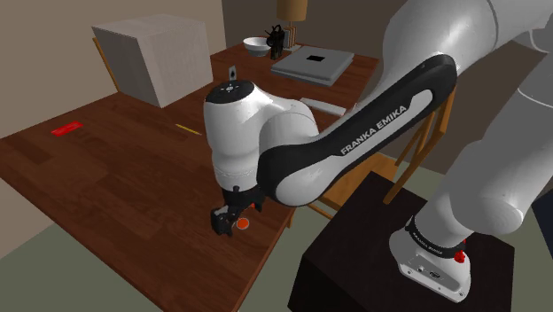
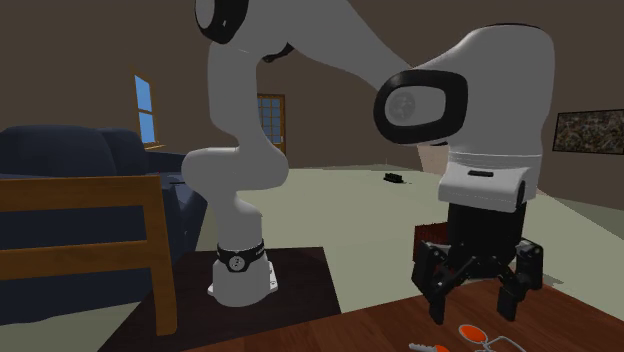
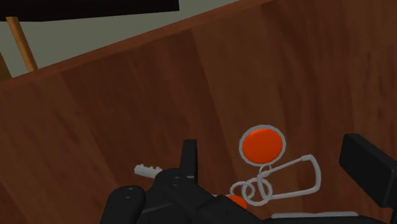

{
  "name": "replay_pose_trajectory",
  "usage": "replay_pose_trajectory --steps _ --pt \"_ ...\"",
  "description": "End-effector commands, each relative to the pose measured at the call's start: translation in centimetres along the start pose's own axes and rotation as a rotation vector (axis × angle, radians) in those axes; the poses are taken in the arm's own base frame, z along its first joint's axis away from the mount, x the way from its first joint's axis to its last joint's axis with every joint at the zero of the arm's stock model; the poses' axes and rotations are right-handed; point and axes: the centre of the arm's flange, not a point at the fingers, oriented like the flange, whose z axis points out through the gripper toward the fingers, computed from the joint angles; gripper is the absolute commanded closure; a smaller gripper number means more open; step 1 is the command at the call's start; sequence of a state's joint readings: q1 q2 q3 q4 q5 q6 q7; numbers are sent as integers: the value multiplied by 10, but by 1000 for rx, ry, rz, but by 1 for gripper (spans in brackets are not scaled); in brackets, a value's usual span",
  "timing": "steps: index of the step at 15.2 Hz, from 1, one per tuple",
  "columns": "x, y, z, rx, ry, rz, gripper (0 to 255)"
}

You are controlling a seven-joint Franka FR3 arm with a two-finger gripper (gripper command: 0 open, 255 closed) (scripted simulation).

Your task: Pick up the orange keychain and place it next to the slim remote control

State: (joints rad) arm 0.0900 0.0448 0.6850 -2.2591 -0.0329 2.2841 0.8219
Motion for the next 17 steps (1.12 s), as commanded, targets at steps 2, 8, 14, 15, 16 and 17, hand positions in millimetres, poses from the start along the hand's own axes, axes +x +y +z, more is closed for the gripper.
replay_pose_trajectory --steps 2,8,14,15,16,17 --pt "-1 -1 13 0 0 0 0" --pt "-1 -1 13 0 0 0 0" --pt "-1 -1 13 0 0 0 255" --pt "-1 -2 14 0 0 0 255" --pt "-1 -2 13 0 0 0 255" --pt "-1 -2 13 0 0 0 255"
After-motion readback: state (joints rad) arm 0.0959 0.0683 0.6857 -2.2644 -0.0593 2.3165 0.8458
